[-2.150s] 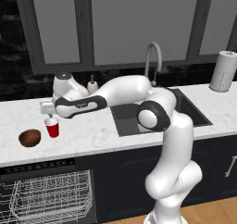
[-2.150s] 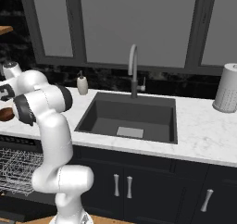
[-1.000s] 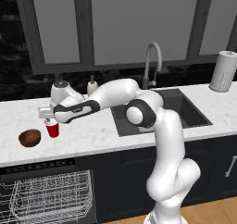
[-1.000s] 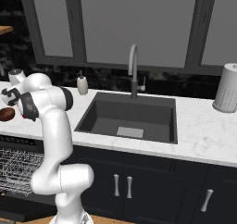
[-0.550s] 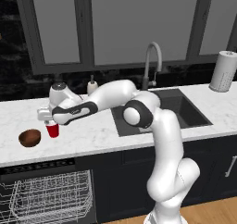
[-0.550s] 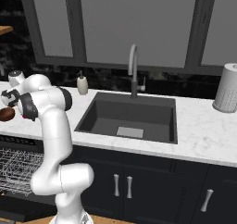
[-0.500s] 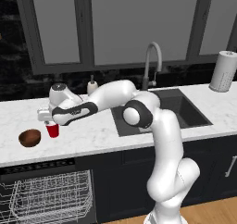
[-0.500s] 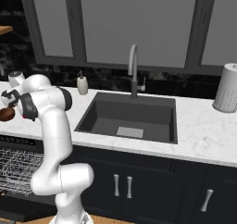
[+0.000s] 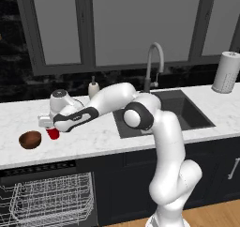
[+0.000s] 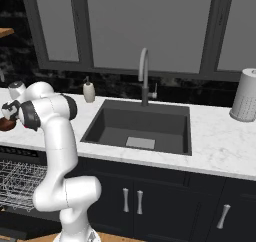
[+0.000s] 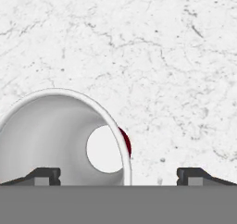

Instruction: Pick up the cup and bowl from the counter, place them in the dishwasher, and close the dishwasher door.

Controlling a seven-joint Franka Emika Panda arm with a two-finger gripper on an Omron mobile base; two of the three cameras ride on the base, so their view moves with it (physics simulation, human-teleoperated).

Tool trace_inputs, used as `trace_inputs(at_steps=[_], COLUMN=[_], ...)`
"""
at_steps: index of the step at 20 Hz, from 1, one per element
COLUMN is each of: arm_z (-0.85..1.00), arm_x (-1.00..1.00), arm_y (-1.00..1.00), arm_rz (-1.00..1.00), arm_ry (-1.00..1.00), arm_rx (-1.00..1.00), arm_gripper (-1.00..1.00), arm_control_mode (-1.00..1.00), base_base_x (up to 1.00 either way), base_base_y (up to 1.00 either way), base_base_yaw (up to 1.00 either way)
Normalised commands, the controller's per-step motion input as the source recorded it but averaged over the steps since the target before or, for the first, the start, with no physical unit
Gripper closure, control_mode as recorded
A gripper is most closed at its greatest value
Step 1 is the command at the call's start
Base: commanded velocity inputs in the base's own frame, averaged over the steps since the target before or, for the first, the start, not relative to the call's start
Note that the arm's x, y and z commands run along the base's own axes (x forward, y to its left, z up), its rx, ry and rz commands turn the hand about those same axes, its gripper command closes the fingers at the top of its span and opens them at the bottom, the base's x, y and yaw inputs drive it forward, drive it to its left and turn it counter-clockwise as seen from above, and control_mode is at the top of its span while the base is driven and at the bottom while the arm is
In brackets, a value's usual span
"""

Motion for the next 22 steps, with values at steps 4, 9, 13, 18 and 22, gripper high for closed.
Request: trace_inputs(at_steps=[4, 9, 13, 18, 22], arm_z=[0.0, 0.0, 0.0, 0.0, 0.03], arm_x=[0.0, -0.02, 0.0, -0.08, -0.05], arm_y=[0.0, 0.0, 0.0, 0.0, -0.12], arm_rz=[0.0, 0.0, 0.0, 0.0, -0.01], arm_ry=[0.0, 0.0, 0.0, 0.0, 0.0], arm_rx=[0.0, 0.0, 0.0, 0.0, 0.0], arm_gripper=[-1.0, 1.0, 1.0, 1.0, 1.0], arm_control_mode=[-1.0, -1.0, -1.0, -1.0, -1.0], base_base_x=[0.0, 0.0, 0.0, 0.0, 0.0], base_base_y=[0.0, 0.0, 0.0, 0.0, 0.0], base_base_yaw=[0.0, 0.0, 0.0, 0.0, 0.0])
